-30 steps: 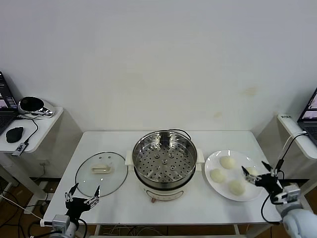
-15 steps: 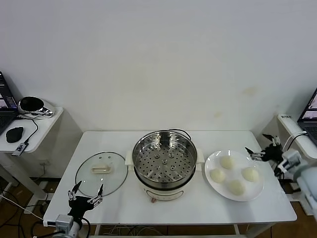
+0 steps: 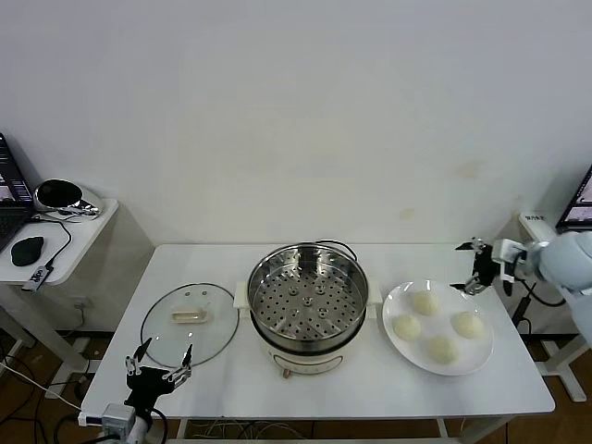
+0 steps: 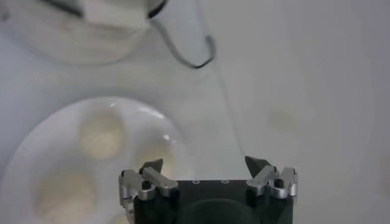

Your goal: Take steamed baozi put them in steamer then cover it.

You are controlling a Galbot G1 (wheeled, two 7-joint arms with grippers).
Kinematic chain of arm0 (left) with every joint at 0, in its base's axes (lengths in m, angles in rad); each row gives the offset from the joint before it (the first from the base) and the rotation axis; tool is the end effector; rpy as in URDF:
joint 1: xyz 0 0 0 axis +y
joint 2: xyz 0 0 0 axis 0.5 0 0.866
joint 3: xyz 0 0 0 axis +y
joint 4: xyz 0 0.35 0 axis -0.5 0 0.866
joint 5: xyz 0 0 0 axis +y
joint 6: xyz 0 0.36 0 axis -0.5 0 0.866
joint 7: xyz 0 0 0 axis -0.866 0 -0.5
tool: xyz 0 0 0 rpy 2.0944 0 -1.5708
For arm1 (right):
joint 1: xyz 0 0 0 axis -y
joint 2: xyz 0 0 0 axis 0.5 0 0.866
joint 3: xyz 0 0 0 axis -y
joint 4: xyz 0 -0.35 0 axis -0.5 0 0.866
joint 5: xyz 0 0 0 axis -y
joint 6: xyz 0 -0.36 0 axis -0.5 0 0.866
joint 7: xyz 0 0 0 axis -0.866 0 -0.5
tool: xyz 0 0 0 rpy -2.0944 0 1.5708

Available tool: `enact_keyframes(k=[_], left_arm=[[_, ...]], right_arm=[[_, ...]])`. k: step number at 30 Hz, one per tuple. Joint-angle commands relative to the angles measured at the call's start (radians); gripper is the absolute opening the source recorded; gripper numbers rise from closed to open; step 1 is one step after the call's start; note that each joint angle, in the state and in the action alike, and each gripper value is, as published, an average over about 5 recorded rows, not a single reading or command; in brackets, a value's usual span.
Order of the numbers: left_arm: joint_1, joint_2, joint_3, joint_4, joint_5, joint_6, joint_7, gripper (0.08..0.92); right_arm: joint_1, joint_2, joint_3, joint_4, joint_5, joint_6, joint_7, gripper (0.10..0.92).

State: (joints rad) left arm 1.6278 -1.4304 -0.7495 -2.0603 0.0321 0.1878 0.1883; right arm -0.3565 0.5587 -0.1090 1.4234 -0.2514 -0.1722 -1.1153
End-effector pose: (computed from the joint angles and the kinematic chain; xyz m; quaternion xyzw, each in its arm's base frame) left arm 0.1662 0.0958 -0.3112 -0.0197 -0.9831 -0.1141 0.1421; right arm 0.4712 -0.2300 -0.1193 0.4056 -0.6574 0.5484 0.3202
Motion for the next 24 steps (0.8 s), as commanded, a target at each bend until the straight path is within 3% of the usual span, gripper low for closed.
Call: enact_keyframes(k=[1, 13, 24], left_arm=[[0.010, -0.006, -0.002, 0.000, 0.003, -0.001, -0.002, 0.823], [0.022, -0.014, -0.011, 0.008, 0.017, -0.001, -0.001, 0.823], [0.029, -0.023, 0.004, 0.017, 0.032, -0.004, -0.002, 0.823]], right_arm=[[0.305, 0.089, -0.395, -0.250, -0.144, 0.207, -0.164, 0.823], [0.253, 0.307, -0.318, -0.488, -0.248, 0.283, -0.033, 0.823], [0.222, 0.323, -0.303, -0.512, -0.271, 0.281, -0.012, 0.823]])
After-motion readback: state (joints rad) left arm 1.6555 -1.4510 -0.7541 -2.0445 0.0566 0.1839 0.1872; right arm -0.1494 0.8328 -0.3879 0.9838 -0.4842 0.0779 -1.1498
